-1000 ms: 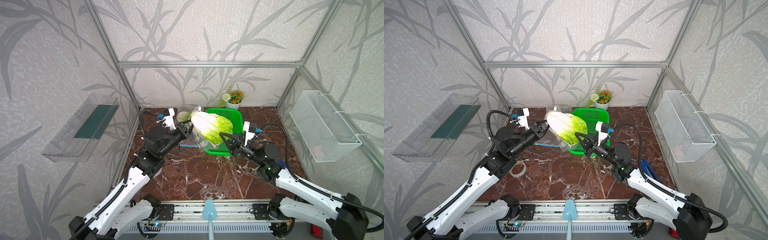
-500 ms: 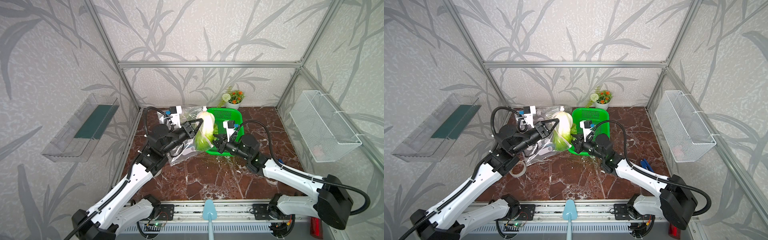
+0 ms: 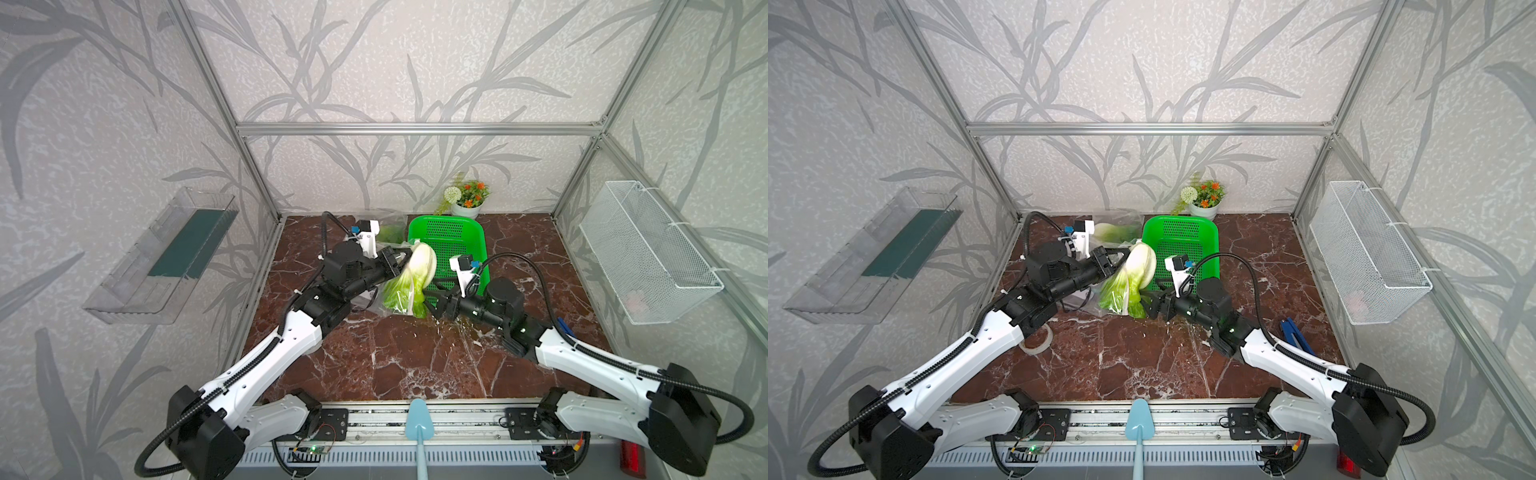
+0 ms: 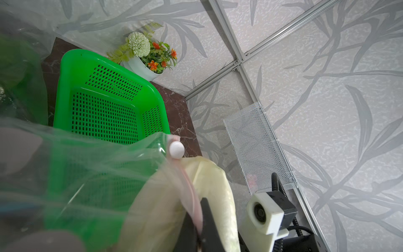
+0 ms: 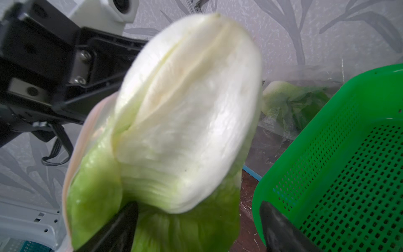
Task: Open the zip-top bag and take out the chinese cabbages
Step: Pick up the Chinese cabbage from the zipper food storage bag.
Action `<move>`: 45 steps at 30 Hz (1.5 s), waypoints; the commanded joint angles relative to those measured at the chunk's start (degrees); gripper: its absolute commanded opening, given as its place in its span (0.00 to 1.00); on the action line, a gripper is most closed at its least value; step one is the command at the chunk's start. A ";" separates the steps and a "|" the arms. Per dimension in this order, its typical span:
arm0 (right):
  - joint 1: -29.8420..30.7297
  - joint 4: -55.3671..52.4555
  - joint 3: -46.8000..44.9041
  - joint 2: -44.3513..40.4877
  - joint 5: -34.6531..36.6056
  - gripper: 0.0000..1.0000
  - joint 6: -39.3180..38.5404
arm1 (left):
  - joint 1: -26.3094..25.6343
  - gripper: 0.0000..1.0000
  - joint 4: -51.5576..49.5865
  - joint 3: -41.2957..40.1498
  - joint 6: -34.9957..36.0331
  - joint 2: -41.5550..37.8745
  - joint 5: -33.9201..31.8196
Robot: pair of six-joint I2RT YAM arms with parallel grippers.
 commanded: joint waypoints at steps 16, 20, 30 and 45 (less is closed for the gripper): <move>-8.22 48.20 -1.15 19.84 -13.20 0.36 28.55 | -4.97 0.00 -5.67 4.29 3.25 7.04 0.21; -8.26 37.81 -1.44 15.10 -12.66 0.12 23.80 | -4.65 0.00 -9.52 5.27 6.43 4.59 -2.72; -8.98 16.99 -3.62 0.14 -10.89 0.00 13.80 | -1.38 0.00 -18.27 6.46 8.26 1.25 -11.52; -17.13 11.41 3.53 -3.26 -18.40 0.00 14.80 | 2.84 0.00 -32.77 8.19 15.13 -5.18 -29.56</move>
